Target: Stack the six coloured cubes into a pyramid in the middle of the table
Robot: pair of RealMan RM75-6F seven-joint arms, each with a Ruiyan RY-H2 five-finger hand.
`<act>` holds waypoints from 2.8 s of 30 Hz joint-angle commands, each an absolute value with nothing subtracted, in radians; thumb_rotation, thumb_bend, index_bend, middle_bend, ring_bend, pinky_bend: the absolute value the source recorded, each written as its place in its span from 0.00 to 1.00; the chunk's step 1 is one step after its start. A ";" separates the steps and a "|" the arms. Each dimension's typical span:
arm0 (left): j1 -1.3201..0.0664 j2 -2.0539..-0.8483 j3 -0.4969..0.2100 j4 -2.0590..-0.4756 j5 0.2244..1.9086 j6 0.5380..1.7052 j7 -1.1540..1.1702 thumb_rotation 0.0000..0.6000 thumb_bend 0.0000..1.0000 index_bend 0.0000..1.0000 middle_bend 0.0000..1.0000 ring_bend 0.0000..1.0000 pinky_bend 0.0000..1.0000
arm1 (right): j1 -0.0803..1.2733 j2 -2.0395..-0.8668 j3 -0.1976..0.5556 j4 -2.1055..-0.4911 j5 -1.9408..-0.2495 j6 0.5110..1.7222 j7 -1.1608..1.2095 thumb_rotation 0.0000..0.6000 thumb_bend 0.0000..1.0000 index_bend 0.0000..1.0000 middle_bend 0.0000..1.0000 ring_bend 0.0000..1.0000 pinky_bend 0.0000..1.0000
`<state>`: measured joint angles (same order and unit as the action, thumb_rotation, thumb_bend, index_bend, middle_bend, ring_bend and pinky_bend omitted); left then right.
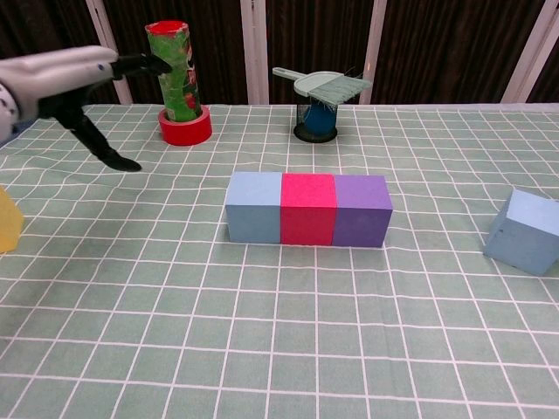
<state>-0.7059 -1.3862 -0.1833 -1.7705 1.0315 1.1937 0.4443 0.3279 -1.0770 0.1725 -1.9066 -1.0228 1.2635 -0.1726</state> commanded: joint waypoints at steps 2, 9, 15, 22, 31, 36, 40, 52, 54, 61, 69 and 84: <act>-0.630 -1.282 -0.167 -1.894 1.049 1.284 0.457 1.00 0.08 0.00 0.02 0.00 0.00 | 0.345 -1.094 0.178 -1.928 -0.985 1.256 -0.219 1.00 0.19 0.00 0.00 0.00 0.00; -0.604 -1.236 -0.175 -1.942 1.074 1.320 0.454 1.00 0.08 0.00 0.02 0.00 0.00 | 0.386 -1.167 0.183 -1.915 -0.897 1.246 -0.320 1.00 0.19 0.00 0.00 0.00 0.00; -0.596 -1.221 -0.186 -1.956 1.069 1.312 0.432 1.00 0.08 0.00 0.02 0.00 0.00 | 0.415 -1.273 0.193 -1.885 -0.827 1.260 -0.373 1.00 0.19 0.00 0.00 0.00 0.00; -0.590 -1.209 -0.192 -1.970 1.071 1.306 0.419 1.00 0.08 0.00 0.02 0.00 0.00 | 0.453 -1.360 0.199 -1.806 -0.776 1.260 -0.436 1.00 0.19 0.00 0.00 0.00 0.00; -0.585 -1.203 -0.204 -1.973 1.066 1.300 0.403 1.00 0.08 0.00 0.02 0.00 0.00 | 0.463 -1.401 0.206 -1.727 -0.702 1.247 -0.465 1.00 0.19 0.00 0.00 0.00 0.00; -0.584 -1.206 -0.203 -1.974 1.065 1.295 0.406 1.00 0.08 0.00 0.02 0.00 0.00 | 0.471 -1.406 0.215 -1.688 -0.688 1.239 -0.472 1.00 0.19 0.00 0.00 0.00 0.00; -0.582 -1.206 -0.207 -1.976 1.064 1.297 0.405 1.00 0.08 0.00 0.02 0.00 0.00 | 0.481 -1.405 0.229 -1.655 -0.661 1.223 -0.477 1.00 0.19 0.00 0.00 0.00 0.00; -0.582 -1.209 -0.206 -1.974 1.056 1.282 0.407 1.00 0.08 0.00 0.02 0.00 0.00 | 0.510 -1.369 0.263 -1.575 -0.597 1.173 -0.506 1.00 0.19 0.00 0.00 0.00 0.00; -0.582 -1.209 -0.207 -1.974 1.055 1.281 0.406 1.00 0.08 0.00 0.02 0.00 0.00 | 0.512 -1.359 0.264 -1.579 -0.593 1.165 -0.507 1.00 0.19 0.00 0.00 0.00 0.00; -0.582 -1.211 -0.205 -1.974 1.055 1.274 0.408 1.00 0.08 0.00 0.02 0.00 0.00 | 0.506 -1.305 0.227 -1.630 -0.631 1.101 -0.499 1.00 0.19 0.00 0.00 0.00 0.00; -0.580 -1.212 -0.206 -1.976 1.056 1.272 0.403 1.00 0.08 0.00 0.02 0.00 0.00 | 0.508 -1.269 0.190 -1.621 -0.712 1.019 -0.450 1.00 0.19 0.00 0.12 0.01 0.00; -0.576 -1.218 -0.205 -1.981 1.064 1.273 0.403 1.00 0.08 0.00 0.02 0.00 0.00 | 0.531 -1.276 0.173 -1.556 -0.752 0.957 -0.400 1.00 0.19 0.00 0.19 0.05 0.00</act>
